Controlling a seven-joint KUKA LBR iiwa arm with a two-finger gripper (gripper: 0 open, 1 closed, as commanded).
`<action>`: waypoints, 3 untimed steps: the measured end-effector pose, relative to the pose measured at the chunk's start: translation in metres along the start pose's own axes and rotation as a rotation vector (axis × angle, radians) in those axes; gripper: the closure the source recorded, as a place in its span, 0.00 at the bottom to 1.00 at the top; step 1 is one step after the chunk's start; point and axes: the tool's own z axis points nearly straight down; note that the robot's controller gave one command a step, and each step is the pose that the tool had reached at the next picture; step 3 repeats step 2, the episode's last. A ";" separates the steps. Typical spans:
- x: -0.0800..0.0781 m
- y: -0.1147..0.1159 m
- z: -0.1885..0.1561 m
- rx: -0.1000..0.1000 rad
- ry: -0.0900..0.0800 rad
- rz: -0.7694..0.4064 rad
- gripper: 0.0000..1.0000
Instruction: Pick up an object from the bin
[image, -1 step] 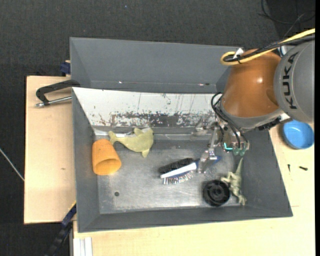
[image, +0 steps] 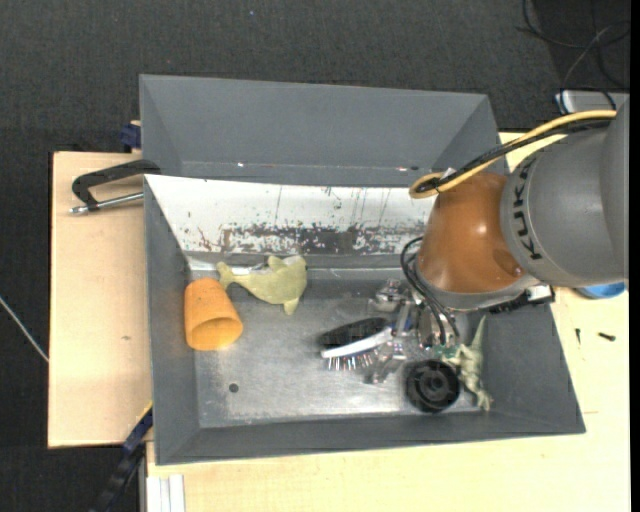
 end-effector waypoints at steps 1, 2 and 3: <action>-0.003 0.000 -0.004 0.001 -0.007 -0.002 1.00; -0.010 -0.001 -0.176 0.000 -0.009 0.006 1.00; -0.010 -0.001 -0.176 0.000 -0.009 0.006 1.00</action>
Offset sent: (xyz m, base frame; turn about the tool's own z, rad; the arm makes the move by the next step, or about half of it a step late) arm 0.0000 0.0000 0.0000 0.0000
